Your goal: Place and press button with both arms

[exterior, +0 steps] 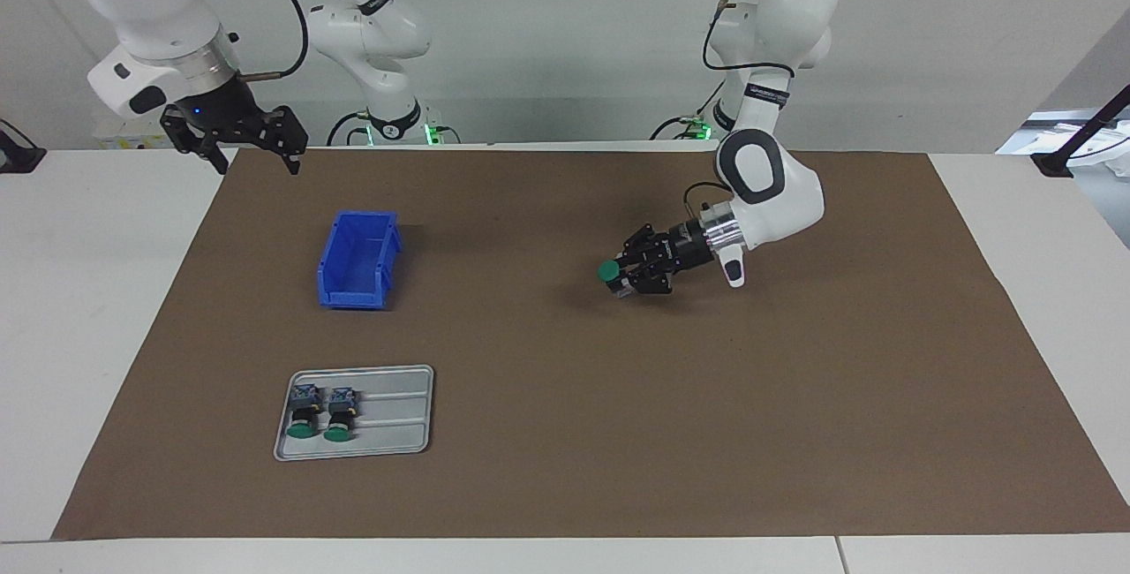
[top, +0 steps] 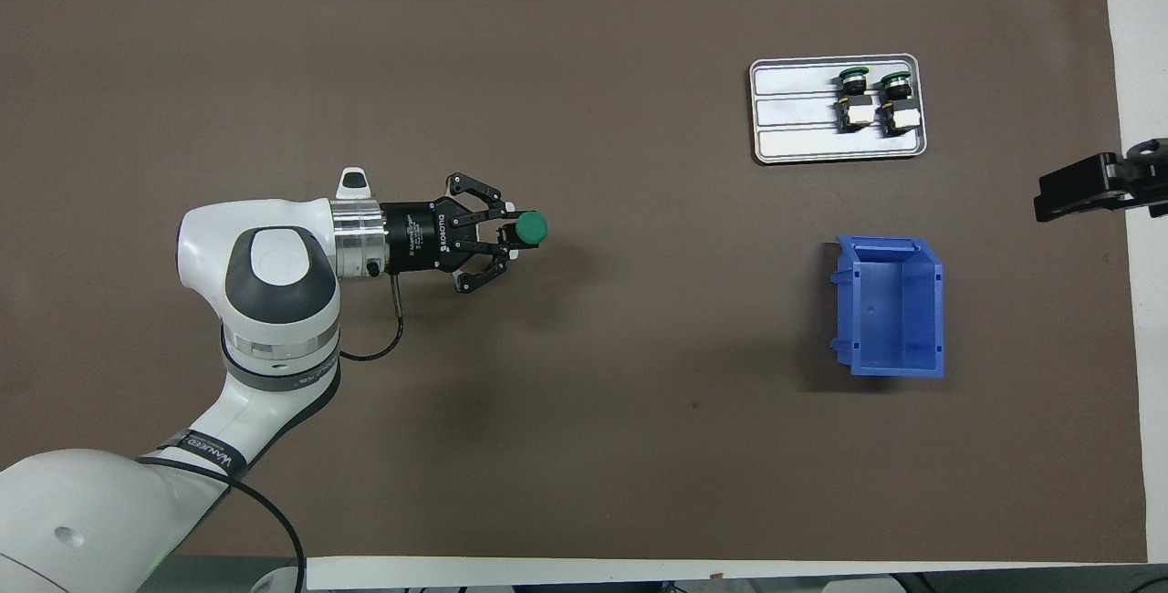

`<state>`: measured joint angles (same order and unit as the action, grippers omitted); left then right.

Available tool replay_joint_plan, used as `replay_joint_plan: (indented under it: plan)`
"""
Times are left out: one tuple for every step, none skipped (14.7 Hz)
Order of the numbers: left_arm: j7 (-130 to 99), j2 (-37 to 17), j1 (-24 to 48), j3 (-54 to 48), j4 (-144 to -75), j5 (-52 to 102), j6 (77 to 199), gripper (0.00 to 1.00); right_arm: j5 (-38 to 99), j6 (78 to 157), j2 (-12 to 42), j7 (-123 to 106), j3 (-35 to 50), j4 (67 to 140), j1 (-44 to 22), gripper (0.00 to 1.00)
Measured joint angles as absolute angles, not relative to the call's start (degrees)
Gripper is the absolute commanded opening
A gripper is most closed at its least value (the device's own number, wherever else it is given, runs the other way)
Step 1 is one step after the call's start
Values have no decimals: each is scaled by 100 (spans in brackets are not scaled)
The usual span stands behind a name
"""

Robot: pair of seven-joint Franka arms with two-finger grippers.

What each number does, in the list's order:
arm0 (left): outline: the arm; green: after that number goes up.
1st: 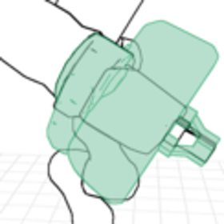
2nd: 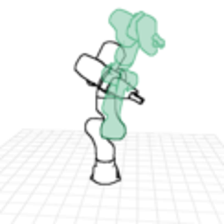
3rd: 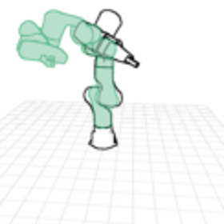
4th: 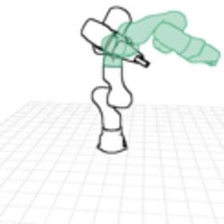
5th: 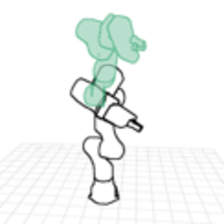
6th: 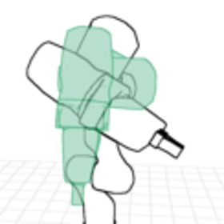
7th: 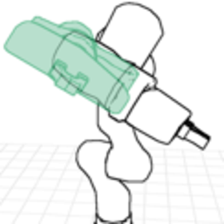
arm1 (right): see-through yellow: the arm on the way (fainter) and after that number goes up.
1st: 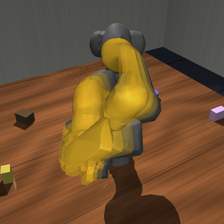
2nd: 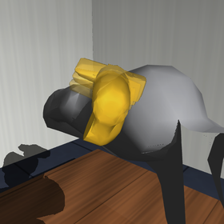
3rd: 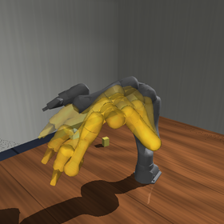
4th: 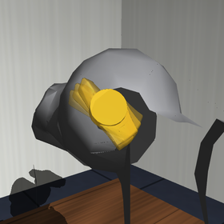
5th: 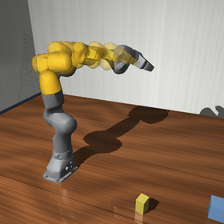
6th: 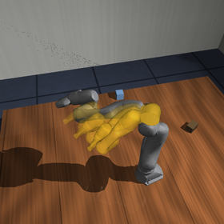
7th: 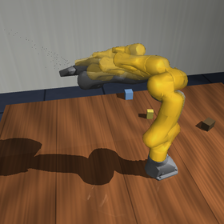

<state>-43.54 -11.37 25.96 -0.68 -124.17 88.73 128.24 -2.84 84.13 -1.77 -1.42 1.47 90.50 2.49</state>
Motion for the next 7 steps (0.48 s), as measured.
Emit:
replay_joint_plan:
  plan:
    - [-4298, -1150, 2596, -69, -12421, 8874, 12811, 0, -284, 8413, -177, -142, 147, 9050, 249, 99]
    - [-4191, -1171, 2596, -70, -12424, 8874, 12781, 0, -284, 8413, -177, -142, 147, 9050, 249, 99]
    - [-4048, -1207, 2597, -70, -12425, 8874, 12732, 0, -284, 8413, -177, -142, 147, 9050, 249, 99]
    - [-3884, -1262, 2597, -72, -12425, 8875, 12681, 0, -284, 8413, -177, -142, 147, 9050, 249, 99]
    - [-3724, -1340, 2597, -73, -12425, 8881, 12612, 0, -284, 8413, -177, -142, 147, 9050, 249, 99]
    - [-3617, -1430, 2595, -73, -12422, 8929, 12512, 0, -284, 8413, -177, -142, 147, 9050, 249, 99]
    - [-3532, -1513, 2593, -71, -12410, 9046, 12377, 0, -284, 8413, -177, -142, 147, 9050, 249, 99]
